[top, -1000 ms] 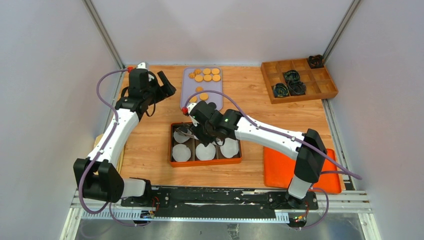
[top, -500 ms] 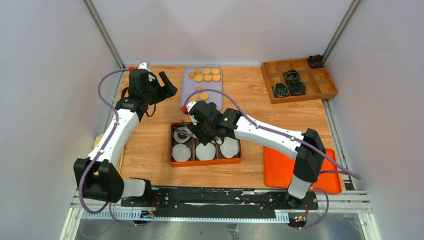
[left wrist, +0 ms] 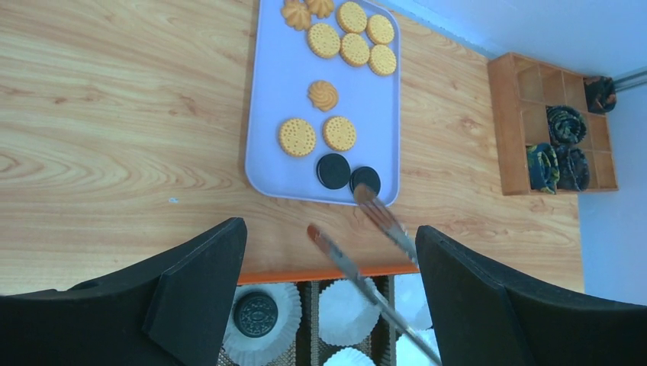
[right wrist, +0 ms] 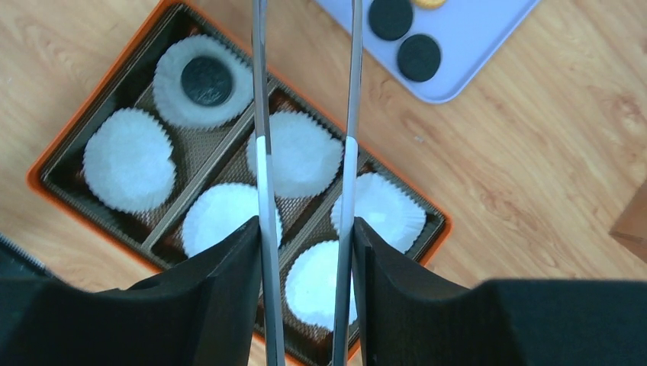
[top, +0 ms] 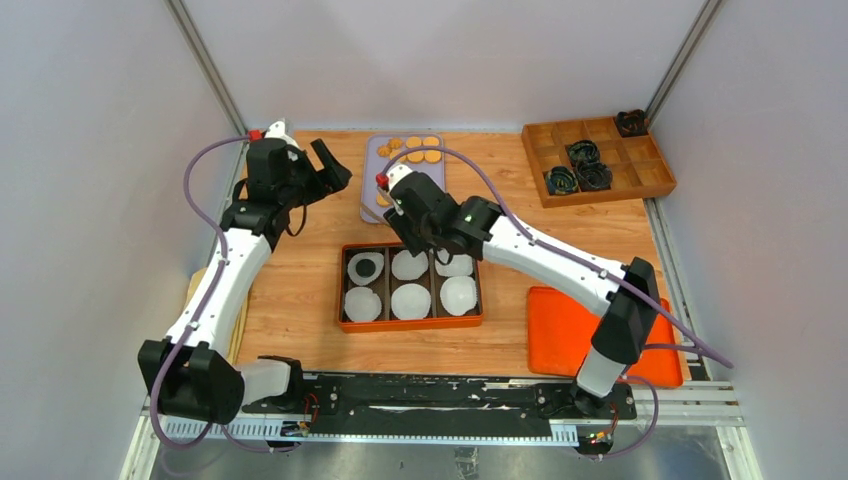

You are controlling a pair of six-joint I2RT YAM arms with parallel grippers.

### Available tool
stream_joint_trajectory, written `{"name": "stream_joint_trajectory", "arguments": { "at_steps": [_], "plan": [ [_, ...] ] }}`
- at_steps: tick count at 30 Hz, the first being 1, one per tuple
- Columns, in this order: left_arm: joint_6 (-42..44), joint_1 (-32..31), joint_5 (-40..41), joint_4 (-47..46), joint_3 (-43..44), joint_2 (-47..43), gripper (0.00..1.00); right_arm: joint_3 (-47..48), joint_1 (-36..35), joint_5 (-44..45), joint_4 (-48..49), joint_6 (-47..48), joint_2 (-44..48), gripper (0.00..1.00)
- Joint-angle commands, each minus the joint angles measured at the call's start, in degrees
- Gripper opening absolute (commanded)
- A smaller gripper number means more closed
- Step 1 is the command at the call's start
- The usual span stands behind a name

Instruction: Pack the cookies

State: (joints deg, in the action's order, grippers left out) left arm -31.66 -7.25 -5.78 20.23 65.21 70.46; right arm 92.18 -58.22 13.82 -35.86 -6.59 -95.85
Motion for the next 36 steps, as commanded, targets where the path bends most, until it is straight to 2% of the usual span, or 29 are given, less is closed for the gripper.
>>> {"name": "stream_joint_trajectory", "arguments": {
  "at_steps": [1, 4, 14, 28, 30, 34, 36],
  "plan": [
    [1.4, 0.1, 0.6, 0.7, 0.6, -1.3, 0.90, 5.2, 3.4, 1.7, 2.4, 1.8, -4.6, 0.49],
    [1.5, 0.1, 0.8, 1.0, 0.5, -1.2, 0.90, 7.6, 5.3, 1.5, 3.2, 1.7, -8.6, 0.51],
    [2.3, 0.1, 2.2, 1.7, 0.9, -0.7, 0.90, 13.4, 10.3, -2.5, 4.5, 1.4, -18.9, 0.51],
    [2.3, 0.1, 2.7, 1.8, 0.9, 0.2, 0.90, 15.3, 12.5, -7.3, 5.4, -0.9, -24.7, 0.48],
    [2.3, 0.1, 2.7, 1.7, 0.8, 0.1, 0.90, 15.3, 12.8, -7.2, 5.5, -1.6, -25.0, 0.45],
    [2.2, 0.1, 2.5, 1.7, 0.6, 0.1, 0.90, 15.0, 13.4, -7.2, 5.4, -1.9, -24.4, 0.19],
    [2.2, 0.1, 2.5, 1.8, 0.7, -0.2, 0.90, 14.6, 13.5, -7.2, 5.4, -1.6, -23.4, 0.09]
  ]
}}
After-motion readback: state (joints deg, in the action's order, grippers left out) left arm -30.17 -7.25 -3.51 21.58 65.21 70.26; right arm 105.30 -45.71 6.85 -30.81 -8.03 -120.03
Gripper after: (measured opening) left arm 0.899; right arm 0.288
